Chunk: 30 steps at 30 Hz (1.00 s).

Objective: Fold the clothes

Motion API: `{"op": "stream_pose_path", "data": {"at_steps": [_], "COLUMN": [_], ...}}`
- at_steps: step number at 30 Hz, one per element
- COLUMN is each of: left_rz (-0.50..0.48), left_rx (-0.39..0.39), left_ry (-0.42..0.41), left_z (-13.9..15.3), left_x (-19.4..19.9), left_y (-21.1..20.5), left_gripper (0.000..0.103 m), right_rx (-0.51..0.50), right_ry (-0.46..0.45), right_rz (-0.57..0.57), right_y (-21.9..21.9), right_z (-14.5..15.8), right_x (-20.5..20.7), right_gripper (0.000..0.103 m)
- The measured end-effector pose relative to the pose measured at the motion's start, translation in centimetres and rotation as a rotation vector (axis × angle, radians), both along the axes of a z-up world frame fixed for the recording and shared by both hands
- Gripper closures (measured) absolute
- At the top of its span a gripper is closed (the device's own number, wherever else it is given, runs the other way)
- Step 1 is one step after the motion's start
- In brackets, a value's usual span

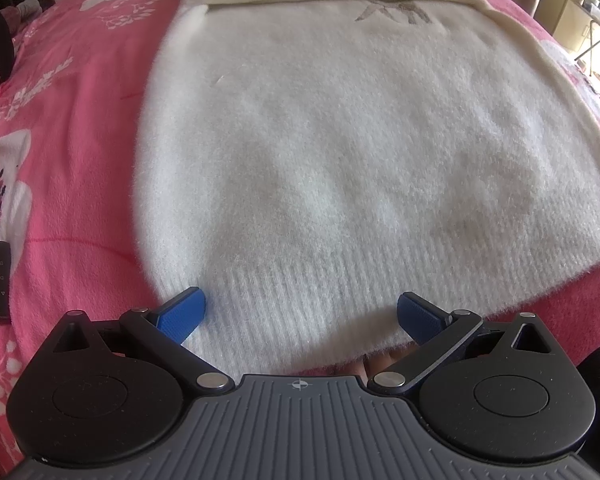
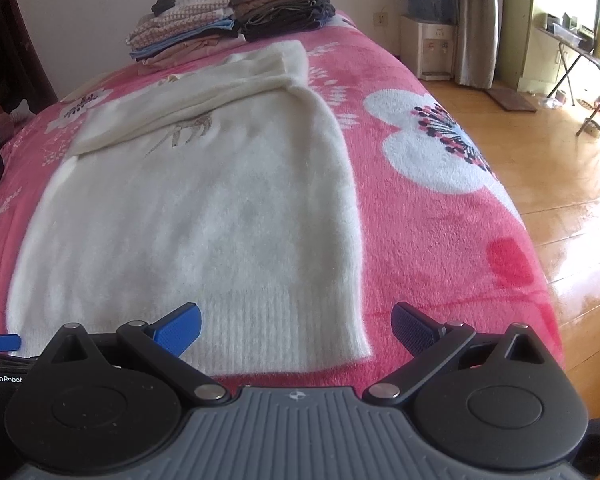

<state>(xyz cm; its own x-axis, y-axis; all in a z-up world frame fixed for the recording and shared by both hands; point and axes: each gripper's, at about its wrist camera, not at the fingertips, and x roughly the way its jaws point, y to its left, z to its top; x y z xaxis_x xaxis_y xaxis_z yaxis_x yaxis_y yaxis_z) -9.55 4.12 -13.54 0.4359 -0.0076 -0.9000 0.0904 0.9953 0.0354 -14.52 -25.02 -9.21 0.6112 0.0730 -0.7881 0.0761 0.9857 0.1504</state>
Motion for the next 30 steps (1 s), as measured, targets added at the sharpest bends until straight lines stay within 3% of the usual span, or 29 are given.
{"op": "stream_pose_path", "data": {"at_steps": [6, 12, 16, 19, 20, 30], "left_rz": [0.01, 0.033, 0.031, 0.011, -0.001, 0.045], "left_rx": [0.03, 0.004, -0.056, -0.155, -0.193, -0.213], "left_ry": [-0.084, -0.186, -0.35, -0.441, -0.453, -0.365], "left_z": [1.3, 2.9, 4.8, 5.7, 5.9, 4.7], "left_x": [-0.3, -0.3, -1.0, -1.5, -1.6, -1.1], "left_y": [0.2, 0.7, 1.0, 1.1, 1.2, 1.8], "left_gripper": [0.0, 0.0, 0.0, 0.0, 0.0, 0.0], "right_rx": [-0.018, -0.02, -0.036, -0.041, -0.039, -0.023], "right_ry": [-0.003, -0.016, -0.031, -0.043, -0.047, -0.051], "right_rz": [0.0, 0.011, 0.026, 0.038, 0.042, 0.06], "right_y": [0.2, 0.4, 0.7, 0.8, 0.8, 0.8], "right_z": [0.1, 0.2, 0.5, 0.6, 0.7, 0.8], "right_x": [-0.1, -0.1, -0.1, 0.0, 0.0, 0.4], "right_gripper": [0.0, 0.0, 0.0, 0.0, 0.0, 0.0]}}
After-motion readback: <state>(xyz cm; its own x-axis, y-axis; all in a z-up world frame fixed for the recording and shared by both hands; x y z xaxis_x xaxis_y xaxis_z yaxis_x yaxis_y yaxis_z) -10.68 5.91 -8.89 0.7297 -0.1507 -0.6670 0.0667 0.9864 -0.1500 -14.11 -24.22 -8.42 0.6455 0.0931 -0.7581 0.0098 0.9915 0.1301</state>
